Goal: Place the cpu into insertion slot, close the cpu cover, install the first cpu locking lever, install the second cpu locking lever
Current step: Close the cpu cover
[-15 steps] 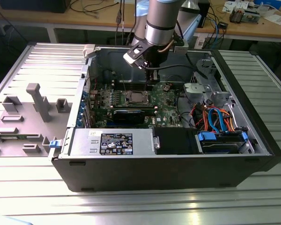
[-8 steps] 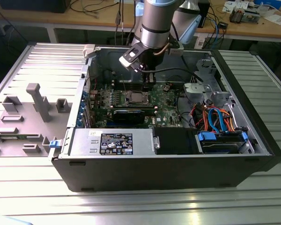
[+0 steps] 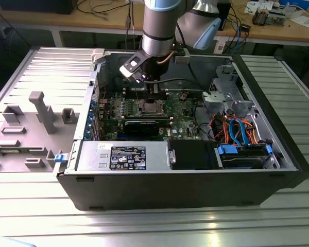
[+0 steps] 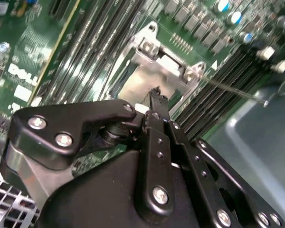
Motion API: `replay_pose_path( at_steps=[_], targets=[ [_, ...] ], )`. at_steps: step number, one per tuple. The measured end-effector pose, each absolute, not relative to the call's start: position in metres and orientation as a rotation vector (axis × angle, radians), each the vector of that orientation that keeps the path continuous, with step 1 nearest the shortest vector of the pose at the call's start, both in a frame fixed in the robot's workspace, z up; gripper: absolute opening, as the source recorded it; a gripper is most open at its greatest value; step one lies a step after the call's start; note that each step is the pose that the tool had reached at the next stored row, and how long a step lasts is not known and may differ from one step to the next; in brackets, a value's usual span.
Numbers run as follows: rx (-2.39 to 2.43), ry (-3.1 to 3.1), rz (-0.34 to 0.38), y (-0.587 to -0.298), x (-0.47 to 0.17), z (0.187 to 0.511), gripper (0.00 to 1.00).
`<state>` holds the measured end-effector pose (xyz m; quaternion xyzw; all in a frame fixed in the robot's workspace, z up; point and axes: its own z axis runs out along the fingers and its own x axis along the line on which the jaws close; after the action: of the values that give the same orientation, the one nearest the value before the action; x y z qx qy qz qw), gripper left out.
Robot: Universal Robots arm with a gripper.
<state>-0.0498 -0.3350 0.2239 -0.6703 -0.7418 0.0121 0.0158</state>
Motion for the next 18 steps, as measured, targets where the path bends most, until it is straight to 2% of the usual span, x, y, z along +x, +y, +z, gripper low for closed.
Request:
replay_pose_path(
  at_steps=[18],
  targets=[
    [-2.085,-2.308,0.039,-0.335,-0.061,0.204,0.11]
  ],
)
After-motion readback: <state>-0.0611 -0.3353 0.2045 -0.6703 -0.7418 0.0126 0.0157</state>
